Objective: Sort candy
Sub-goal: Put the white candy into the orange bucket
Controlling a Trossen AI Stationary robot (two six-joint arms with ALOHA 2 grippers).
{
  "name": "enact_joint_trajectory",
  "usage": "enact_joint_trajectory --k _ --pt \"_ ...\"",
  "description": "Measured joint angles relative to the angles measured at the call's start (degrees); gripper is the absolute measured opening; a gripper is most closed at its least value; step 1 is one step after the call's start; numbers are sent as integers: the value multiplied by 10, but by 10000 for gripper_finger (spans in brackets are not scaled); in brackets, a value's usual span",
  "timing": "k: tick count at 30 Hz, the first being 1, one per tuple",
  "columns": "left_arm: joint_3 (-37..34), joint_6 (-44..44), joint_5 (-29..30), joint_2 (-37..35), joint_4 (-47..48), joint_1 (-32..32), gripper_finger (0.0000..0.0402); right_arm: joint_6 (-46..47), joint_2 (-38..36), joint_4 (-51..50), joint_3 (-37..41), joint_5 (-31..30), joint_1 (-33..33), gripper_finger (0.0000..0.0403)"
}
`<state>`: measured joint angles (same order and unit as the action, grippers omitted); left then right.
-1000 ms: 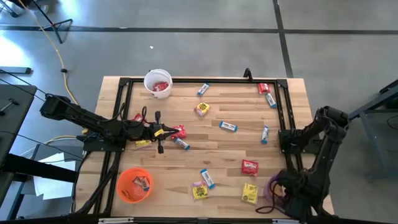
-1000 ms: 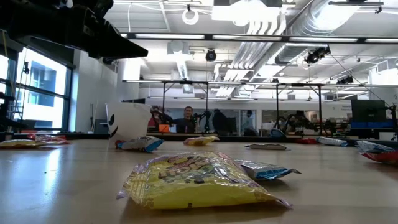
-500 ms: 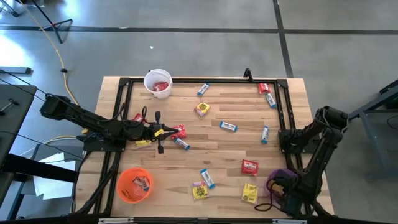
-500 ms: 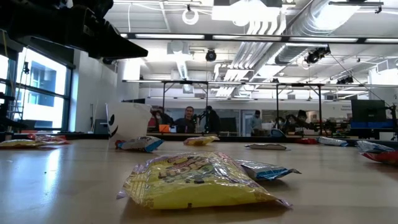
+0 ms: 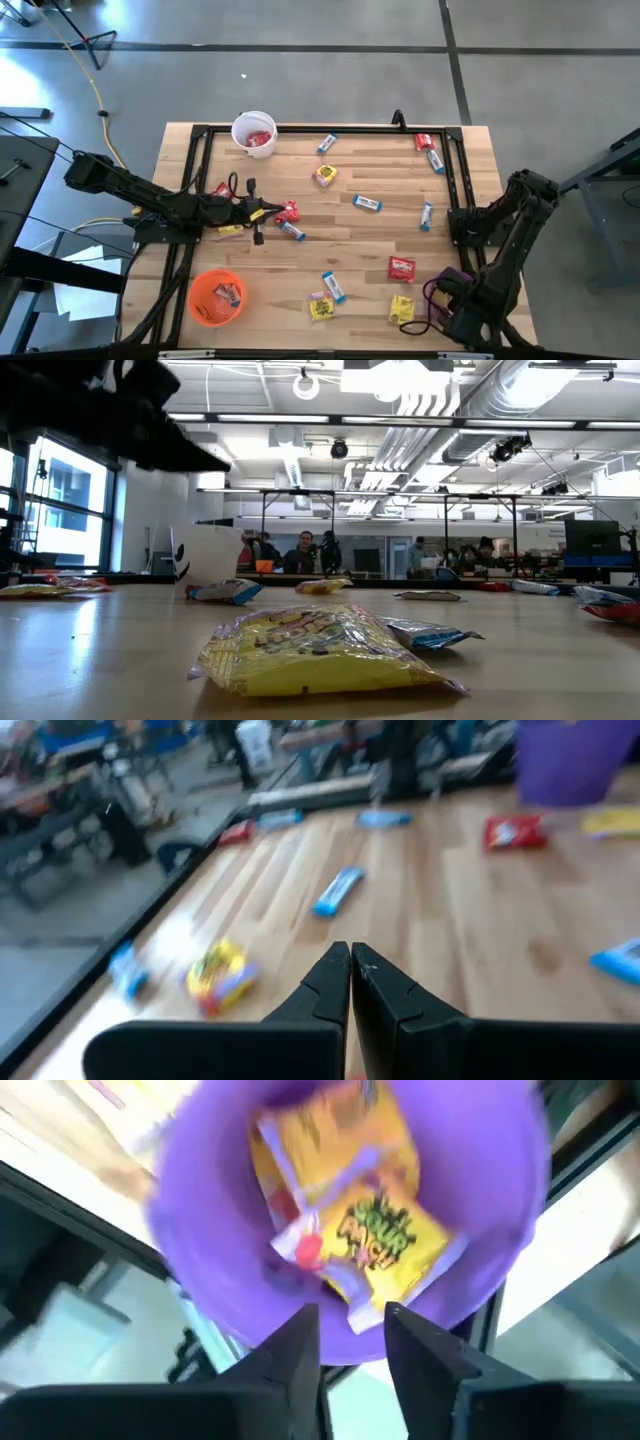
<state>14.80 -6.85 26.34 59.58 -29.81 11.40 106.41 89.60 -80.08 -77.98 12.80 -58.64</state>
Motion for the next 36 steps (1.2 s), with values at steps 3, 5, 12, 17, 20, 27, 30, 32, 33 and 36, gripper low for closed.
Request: enact_joint_trajectory --k 3,5,12,17,20,27,30,32,33,36 --pt "-24 32 1 -7 -6 -16 0 -41 0 -55 -45 -56 17 68" --pt "-41 46 -15 -7 -21 -26 0 -90 0 -91 -71 -103 35 31" --pt "-55 49 -81 -7 -47 -60 0 -343 -16 -92 -85 -309 157 13" --pt "-55 39 -116 -7 -49 -65 0 -499 -20 -99 -84 -390 278 4" --pt "-55 38 -136 -7 -48 -64 0 -571 -23 -81 -77 -404 356 1" --pt "-55 32 -138 -7 -46 -47 0 -772 -39 179 65 -338 488 0" --pt "-55 30 -138 -7 -46 -40 0 -845 -46 327 152 -312 517 0" --pt "-55 29 -138 -7 -47 -37 0 -888 -47 439 202 -301 532 0" --pt "-55 26 -138 -7 -48 -37 0 -912 -47 493 225 -294 539 0" --pt "-55 21 -138 -7 -48 -37 0 -978 -45 675 294 -247 571 0"
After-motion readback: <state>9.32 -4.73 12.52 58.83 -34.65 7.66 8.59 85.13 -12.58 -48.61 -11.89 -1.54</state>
